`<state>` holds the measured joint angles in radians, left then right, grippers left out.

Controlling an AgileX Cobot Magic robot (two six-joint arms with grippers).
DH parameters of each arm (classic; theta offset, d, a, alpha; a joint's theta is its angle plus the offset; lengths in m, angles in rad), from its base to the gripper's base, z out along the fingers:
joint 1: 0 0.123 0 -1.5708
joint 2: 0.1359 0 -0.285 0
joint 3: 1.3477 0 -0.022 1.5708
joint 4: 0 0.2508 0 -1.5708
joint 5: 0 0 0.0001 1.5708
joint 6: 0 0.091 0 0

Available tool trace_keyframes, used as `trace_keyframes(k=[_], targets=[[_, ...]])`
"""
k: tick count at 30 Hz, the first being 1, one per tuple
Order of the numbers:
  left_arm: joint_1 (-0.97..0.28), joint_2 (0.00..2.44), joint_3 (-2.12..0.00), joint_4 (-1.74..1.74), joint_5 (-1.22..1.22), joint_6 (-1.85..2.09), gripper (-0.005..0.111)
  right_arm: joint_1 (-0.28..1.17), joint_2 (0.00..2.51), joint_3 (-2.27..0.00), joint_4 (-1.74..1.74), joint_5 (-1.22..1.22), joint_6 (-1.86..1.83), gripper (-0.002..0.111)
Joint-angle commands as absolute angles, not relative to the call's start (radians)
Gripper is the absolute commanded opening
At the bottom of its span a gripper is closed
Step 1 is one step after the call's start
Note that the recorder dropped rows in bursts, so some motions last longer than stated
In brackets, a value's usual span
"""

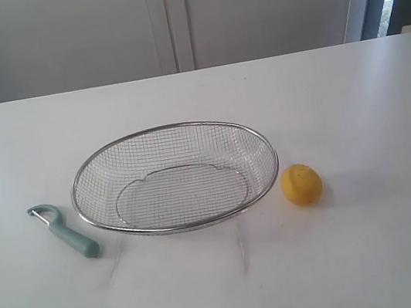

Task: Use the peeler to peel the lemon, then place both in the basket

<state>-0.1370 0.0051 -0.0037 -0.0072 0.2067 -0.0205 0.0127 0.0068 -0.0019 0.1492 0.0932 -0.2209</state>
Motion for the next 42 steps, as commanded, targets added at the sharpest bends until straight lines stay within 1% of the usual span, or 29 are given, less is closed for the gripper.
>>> trace_keyframes(k=[1,7,14,19,25,28,32,37,40,42], targets=[[-0.142,0.000,0.000,-0.017,0.202,-0.021,0.000,0.019,0.000,0.000,0.139,-0.115,-0.232,0.000],[-0.142,0.000,0.000,-0.017,0.202,-0.021,0.000,0.019,0.000,0.000,0.139,-0.177,-0.202,0.000],[-0.142,0.000,0.000,-0.017,0.202,-0.021,0.000,0.019,0.000,0.000,0.143,-0.303,0.054,0.000],[-0.142,0.000,0.000,-0.017,0.202,-0.021,0.000,0.019,0.000,0.000,0.172,-0.417,0.112,0.000],[-0.142,0.000,0.000,-0.017,0.202,-0.021,0.000,0.019,0.000,0.000,0.326,-0.399,0.125,0.000],[-0.142,0.000,0.000,-0.017,0.202,-0.021,0.000,0.019,0.000,0.000,0.329,-0.399,0.248,0.000],[-0.142,0.000,0.000,-0.017,0.202,-0.021,0.000,0.019,0.000,0.000,0.329,-0.406,0.499,0.000],[-0.142,0.000,0.000,-0.017,0.202,-0.021,0.000,0.019,0.000,0.000,0.341,-0.401,0.624,0.000],[-0.142,0.000,0.000,-0.017,0.202,-0.021,0.000,0.019,0.157,-0.081,0.334,-0.371,0.664,0.000],[-0.142,0.000,0.000,-0.017,0.202,-0.021,0.000,0.020,0.290,-0.178,0.207,-0.310,0.693,0.000]])
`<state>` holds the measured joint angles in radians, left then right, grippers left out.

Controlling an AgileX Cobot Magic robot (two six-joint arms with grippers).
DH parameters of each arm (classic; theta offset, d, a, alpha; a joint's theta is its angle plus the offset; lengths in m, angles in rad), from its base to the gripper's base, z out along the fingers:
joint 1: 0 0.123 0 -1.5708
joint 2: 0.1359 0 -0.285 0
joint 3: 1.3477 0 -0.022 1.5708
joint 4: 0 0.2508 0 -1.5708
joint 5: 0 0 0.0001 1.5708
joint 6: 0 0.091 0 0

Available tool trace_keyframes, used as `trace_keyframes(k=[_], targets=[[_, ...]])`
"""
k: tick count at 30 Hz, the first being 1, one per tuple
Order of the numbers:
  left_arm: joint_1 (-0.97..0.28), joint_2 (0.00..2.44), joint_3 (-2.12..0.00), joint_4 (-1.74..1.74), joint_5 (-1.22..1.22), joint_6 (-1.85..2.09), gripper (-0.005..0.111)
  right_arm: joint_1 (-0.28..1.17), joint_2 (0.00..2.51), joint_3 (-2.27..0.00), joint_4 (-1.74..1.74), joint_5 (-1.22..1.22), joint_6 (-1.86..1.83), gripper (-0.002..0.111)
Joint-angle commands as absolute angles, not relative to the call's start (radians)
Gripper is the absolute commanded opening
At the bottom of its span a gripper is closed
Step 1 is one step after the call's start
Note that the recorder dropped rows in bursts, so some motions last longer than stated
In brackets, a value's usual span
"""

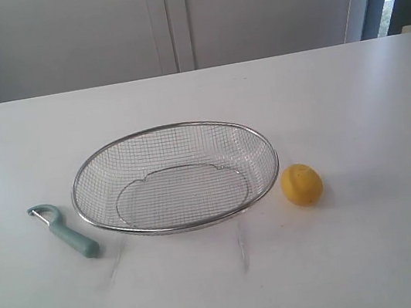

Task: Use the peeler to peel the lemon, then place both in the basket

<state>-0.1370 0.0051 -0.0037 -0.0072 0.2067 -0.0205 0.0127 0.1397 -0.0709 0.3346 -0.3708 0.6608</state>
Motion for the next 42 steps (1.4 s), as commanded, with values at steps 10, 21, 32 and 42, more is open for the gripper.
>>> trace_keyframes(k=[10,21,32,42], targets=[[-0.142,0.000,0.000,-0.017,0.202,-0.021,0.000,0.229,1.041,-0.630,0.275,0.490,-0.022,0.000],[-0.142,0.000,0.000,-0.017,0.202,-0.021,0.000,0.559,1.560,-1.151,0.640,0.638,-0.394,0.000],[-0.142,0.000,0.000,-0.017,0.202,-0.021,0.000,0.771,2.005,-1.759,0.230,0.903,-0.151,0.000],[-0.142,0.000,0.000,-0.017,0.202,-0.021,0.000,0.860,2.276,-2.120,0.225,1.002,-0.431,0.000]])
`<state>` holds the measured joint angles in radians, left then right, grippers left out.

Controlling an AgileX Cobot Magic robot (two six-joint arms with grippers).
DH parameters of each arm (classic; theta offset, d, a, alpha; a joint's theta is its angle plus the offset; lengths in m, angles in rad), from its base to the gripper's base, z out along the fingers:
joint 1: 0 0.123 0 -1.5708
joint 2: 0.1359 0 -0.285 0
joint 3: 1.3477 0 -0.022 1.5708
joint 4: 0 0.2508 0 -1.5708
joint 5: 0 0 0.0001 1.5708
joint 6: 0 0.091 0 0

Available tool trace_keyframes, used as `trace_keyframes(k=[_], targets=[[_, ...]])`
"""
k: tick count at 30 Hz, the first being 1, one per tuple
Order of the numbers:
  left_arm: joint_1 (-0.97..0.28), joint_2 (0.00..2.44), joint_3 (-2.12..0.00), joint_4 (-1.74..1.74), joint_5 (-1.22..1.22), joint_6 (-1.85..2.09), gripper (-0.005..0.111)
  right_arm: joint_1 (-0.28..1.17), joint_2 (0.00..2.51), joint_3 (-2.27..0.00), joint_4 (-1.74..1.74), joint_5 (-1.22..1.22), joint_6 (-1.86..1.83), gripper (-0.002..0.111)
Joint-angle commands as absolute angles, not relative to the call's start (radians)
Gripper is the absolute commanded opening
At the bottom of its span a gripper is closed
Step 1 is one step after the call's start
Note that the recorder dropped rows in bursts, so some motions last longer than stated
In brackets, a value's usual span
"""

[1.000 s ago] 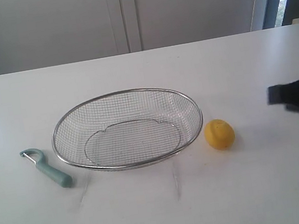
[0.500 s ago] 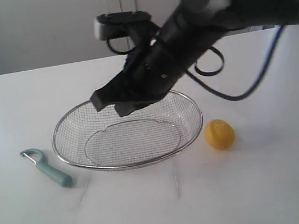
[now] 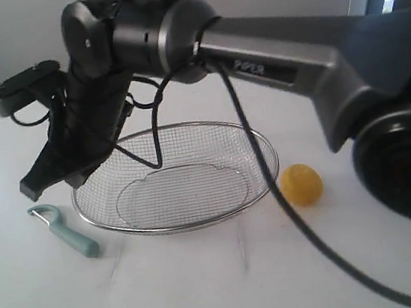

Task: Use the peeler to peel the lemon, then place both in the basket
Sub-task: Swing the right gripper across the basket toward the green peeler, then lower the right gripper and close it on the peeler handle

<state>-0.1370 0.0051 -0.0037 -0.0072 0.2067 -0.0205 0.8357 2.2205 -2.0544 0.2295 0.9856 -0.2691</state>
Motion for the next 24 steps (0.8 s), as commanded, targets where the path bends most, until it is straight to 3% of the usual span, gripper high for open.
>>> trace_keyframes(k=[1,7,16,24], targets=[[-0.142,0.000,0.000,-0.017,0.202,-0.021,0.000,0.868,2.284,-2.122,0.225,0.997,-0.449,0.000],[-0.142,0.000,0.000,-0.017,0.202,-0.021,0.000,0.914,2.297,-2.122,0.177,0.956,-0.505,0.018],[-0.142,0.000,0.000,-0.017,0.202,-0.021,0.000,1.000,2.319,-2.122,0.000,0.861,-0.494,0.069],[-0.142,0.000,0.000,-0.017,0.202,-0.021,0.000,1.046,2.381,-2.122,-0.066,0.854,-0.439,0.070]])
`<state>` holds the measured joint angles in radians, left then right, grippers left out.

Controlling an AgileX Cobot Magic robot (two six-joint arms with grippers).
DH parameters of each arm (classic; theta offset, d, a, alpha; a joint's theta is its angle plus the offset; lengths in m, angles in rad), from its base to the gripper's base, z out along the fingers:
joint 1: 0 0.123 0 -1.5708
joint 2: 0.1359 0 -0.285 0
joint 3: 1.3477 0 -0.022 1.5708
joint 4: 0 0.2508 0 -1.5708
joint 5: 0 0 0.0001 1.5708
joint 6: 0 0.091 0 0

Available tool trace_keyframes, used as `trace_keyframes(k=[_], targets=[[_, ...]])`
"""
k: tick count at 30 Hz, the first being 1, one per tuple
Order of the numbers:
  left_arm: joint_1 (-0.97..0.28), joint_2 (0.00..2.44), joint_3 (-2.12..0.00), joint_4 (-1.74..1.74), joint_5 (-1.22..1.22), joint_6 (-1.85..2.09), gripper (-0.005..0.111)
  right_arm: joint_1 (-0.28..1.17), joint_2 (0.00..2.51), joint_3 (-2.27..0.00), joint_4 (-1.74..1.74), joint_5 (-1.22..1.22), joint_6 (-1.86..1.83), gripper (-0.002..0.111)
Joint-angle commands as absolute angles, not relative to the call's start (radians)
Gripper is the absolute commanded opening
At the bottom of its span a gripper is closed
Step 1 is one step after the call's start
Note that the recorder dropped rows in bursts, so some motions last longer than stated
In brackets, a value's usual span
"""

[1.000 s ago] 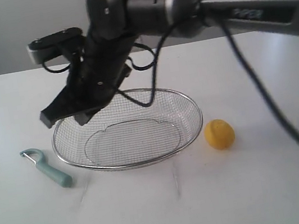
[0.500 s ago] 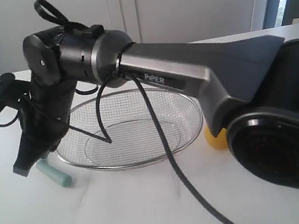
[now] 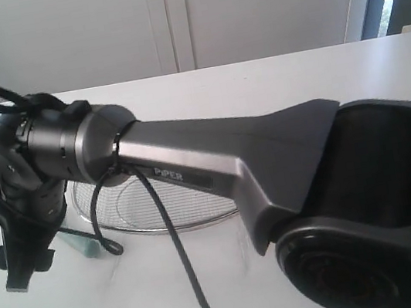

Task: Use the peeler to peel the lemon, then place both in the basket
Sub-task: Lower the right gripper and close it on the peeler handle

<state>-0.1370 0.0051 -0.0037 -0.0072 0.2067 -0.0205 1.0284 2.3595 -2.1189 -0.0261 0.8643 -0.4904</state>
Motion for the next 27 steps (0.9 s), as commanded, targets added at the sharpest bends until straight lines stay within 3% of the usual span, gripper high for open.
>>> trace_keyframes(k=[1,7,27], targets=[[-0.142,0.000,0.000,-0.017,0.202,-0.021,0.000,1.046,2.385,-2.122,-0.086,0.851,-0.408,0.070],[-0.142,0.000,0.000,-0.017,0.202,-0.021,0.000,1.046,2.417,-2.122,-0.110,0.829,-0.329,0.062],[-0.142,0.000,0.000,-0.017,0.202,-0.021,0.000,1.046,2.435,-2.122,-0.271,0.781,-0.114,0.064]])
